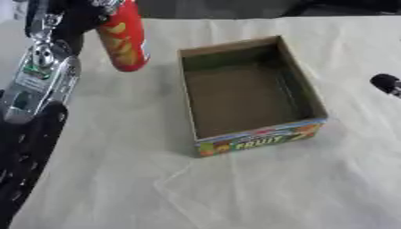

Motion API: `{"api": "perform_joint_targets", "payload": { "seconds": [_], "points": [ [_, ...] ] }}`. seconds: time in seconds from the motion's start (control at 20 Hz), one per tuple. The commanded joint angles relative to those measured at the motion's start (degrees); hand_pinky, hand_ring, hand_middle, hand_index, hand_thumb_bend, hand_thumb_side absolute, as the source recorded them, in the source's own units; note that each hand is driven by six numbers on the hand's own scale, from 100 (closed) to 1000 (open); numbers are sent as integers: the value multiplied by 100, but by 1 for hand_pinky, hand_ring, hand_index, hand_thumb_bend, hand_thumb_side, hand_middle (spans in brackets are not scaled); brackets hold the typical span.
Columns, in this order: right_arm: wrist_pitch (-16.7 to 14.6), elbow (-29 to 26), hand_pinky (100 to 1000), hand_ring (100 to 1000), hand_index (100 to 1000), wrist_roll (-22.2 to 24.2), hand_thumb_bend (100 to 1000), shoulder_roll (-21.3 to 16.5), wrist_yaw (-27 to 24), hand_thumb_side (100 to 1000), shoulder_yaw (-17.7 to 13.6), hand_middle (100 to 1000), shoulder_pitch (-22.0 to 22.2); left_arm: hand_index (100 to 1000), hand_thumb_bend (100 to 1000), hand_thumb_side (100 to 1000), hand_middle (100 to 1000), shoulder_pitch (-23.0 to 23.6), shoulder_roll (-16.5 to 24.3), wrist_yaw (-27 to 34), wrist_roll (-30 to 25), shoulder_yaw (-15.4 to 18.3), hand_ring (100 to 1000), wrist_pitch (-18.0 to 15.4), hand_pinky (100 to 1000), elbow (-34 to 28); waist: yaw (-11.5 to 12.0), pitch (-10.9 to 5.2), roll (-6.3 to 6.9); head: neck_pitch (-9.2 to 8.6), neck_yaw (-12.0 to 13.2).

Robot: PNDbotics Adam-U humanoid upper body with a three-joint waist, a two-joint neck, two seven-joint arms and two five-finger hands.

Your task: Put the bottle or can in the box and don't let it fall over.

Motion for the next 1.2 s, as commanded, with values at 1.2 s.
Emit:
{"api": "perform_joint_targets", "payload": {
  "seconds": [1.2],
  "points": [
    [37, -80, 877, 863, 927, -208, 653, -68, 19, 100, -145, 898, -212, 338, 338, 100, 241, -701, -1447, -809, 189, -590, 378, -92, 366, 883, -389, -40, 86, -173, 339]
  ]
}}
